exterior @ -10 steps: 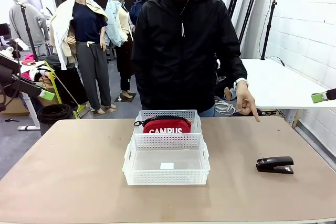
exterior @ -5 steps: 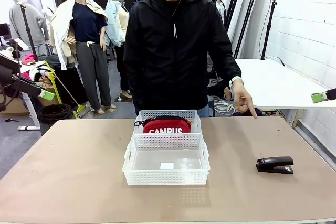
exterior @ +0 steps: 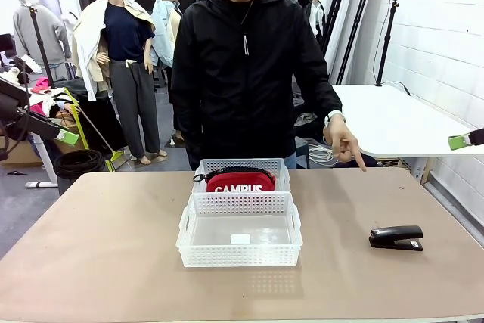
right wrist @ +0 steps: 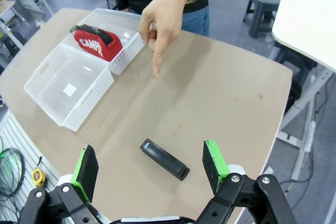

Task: Distribute items into two baskets.
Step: Pick up the Stapler that the person points to.

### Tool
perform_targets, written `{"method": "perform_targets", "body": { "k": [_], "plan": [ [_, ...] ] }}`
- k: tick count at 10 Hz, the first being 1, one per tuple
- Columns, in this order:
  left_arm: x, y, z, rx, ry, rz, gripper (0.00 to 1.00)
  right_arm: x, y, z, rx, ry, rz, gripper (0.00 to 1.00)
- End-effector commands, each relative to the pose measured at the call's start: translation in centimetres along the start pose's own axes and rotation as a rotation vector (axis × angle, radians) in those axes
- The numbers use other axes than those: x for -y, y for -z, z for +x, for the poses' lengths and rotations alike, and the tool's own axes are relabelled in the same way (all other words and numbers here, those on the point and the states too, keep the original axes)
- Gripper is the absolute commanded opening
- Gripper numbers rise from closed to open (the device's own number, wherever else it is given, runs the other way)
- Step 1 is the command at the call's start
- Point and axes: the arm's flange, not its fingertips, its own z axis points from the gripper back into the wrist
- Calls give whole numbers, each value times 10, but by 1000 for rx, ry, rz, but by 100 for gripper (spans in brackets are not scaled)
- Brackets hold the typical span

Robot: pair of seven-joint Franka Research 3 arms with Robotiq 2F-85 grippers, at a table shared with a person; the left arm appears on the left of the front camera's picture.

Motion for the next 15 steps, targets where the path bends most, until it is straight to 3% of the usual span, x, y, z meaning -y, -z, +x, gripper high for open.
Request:
{"method": "perform_targets", "body": {
  "k": [1, 4, 8, 11, 15],
  "plan": [
    [1, -2, 0, 4, -6, 3, 100, 18, 10, 11, -80, -79, 31, 100],
    [1, -2, 0, 4, -6, 3, 100, 32, 35, 28, -202, -220, 62, 100],
    [1, -2, 0, 4, -6, 3, 100, 41, 97, 51, -438, -502, 133, 100],
    [1, -2, 0, 4, -6, 3, 100, 38, 135, 41, -594, -695, 197, 100],
    [1, -2, 0, 4, -6, 3, 100, 15, 159, 18, -699, -799, 226, 100]
  ]
}}
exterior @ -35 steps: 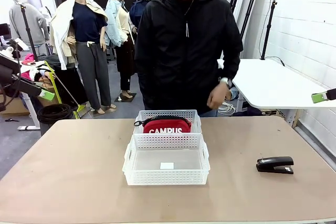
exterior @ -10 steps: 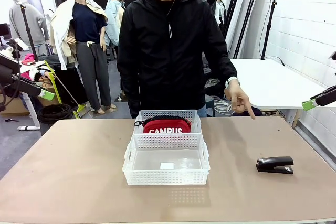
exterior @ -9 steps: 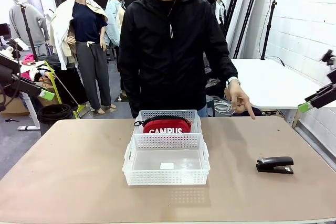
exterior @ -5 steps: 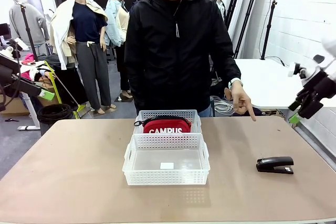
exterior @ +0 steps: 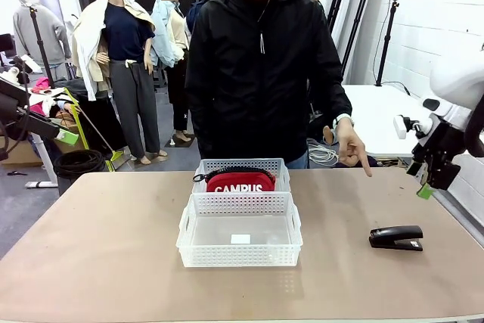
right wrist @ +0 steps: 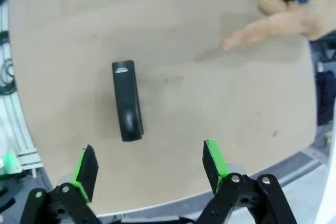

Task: Distribute items into two baskets.
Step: Pick up the Stapler that the person points to.

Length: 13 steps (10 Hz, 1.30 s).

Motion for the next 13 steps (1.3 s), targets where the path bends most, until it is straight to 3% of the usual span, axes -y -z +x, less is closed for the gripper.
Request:
{"method": "perform_targets", "body": {
  "k": [1, 7, 13],
  "plan": [
    [0, -2, 0, 3, -6, 2, 100, -11, 16, -3, -26, -33, 6, 100],
    [0, -2, 0, 3, -6, 2, 100, -22, 70, 0, -52, -55, 126, 100],
    [0, -2, 0, 3, -6, 2, 100, -23, 111, 0, -119, -106, 118, 100]
  ]
}}
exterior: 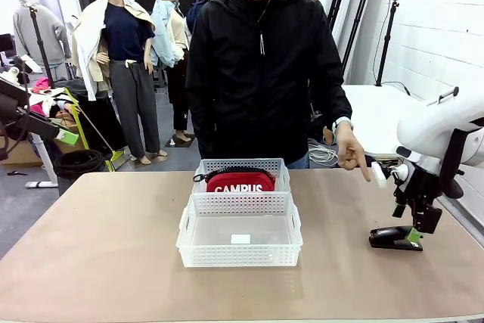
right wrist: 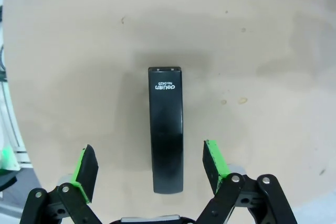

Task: Distribute items into two baskets.
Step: Pick up the Stapler that the person points to.

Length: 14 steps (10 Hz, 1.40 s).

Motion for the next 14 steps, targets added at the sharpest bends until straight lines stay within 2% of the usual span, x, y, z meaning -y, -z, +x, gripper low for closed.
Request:
{"method": "perform_targets", "body": {
  "k": [1, 11, 13, 14],
  "plan": [
    [0, -2, 0, 3, -6, 2, 100, 1, 12, -3, -49, -42, -1, 100],
    [0, -2, 0, 3, -6, 2, 100, 8, 36, 3, -118, -19, -13, 100],
    [0, -2, 0, 3, -6, 2, 100, 8, 39, 4, -114, -20, -3, 90],
    [0, -2, 0, 3, -6, 2, 100, 8, 39, 3, -110, -17, -8, 77]
  ]
}}
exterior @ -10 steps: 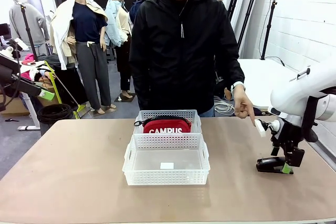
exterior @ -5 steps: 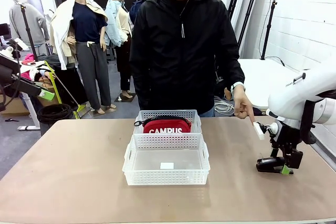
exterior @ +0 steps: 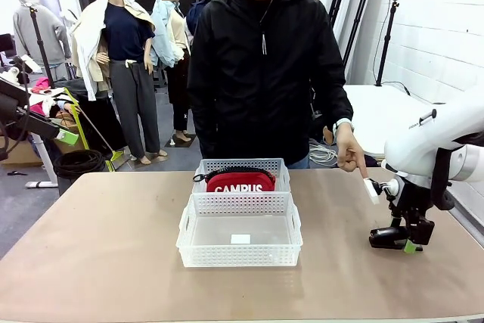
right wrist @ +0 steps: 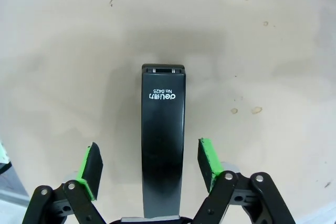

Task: Distribute items into two baskets.
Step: Pick up the Stapler that the person points to.

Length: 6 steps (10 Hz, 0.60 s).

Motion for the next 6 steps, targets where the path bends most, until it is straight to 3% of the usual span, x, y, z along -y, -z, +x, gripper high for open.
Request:
{"method": "perform_targets", "body": {
  "k": [1, 4, 6],
  "plan": [
    [0, -2, 0, 3, -6, 2, 100, -1, 6, 0, -29, 12, -15, 59],
    [0, -2, 0, 3, -6, 2, 100, 0, 7, -1, -27, 16, -17, 1],
    [0, -2, 0, 3, -6, 2, 100, 1, 8, -2, -33, 21, -15, 0]
  ]
}}
